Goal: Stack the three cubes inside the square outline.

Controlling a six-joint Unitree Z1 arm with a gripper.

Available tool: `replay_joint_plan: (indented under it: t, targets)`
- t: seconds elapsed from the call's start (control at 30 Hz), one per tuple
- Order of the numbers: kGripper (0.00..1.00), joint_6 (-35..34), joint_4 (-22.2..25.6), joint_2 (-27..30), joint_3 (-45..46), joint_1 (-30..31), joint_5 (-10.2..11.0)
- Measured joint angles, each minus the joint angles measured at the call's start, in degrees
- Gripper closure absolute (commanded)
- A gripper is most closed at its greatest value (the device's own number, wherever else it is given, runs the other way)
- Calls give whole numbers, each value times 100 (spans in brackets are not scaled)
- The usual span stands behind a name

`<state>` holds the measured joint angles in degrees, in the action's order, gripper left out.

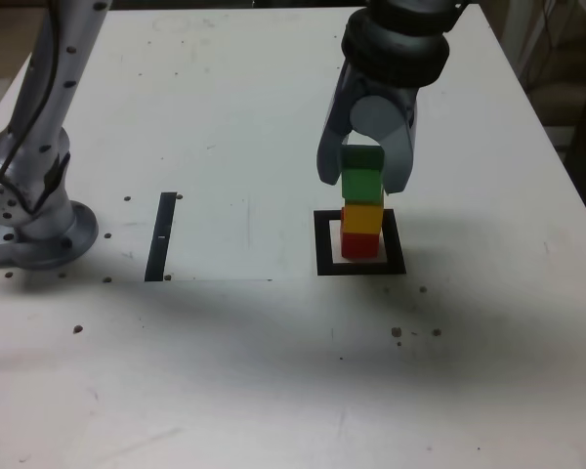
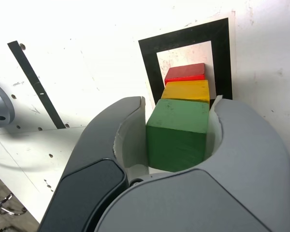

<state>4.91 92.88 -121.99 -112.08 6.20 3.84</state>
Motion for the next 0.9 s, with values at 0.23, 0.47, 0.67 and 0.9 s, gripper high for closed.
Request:
replay_joint_plan:
  t: [0.23, 0.47, 0.67, 0.9]
  targets:
    - [2, 0, 0, 0, 18, 0, -9]
    - [1, 0, 0, 0, 37, 0, -9]
    - [1, 0, 0, 160, 87, 2, 14]
    - [1, -16, -6, 629, 290, 52, 134]
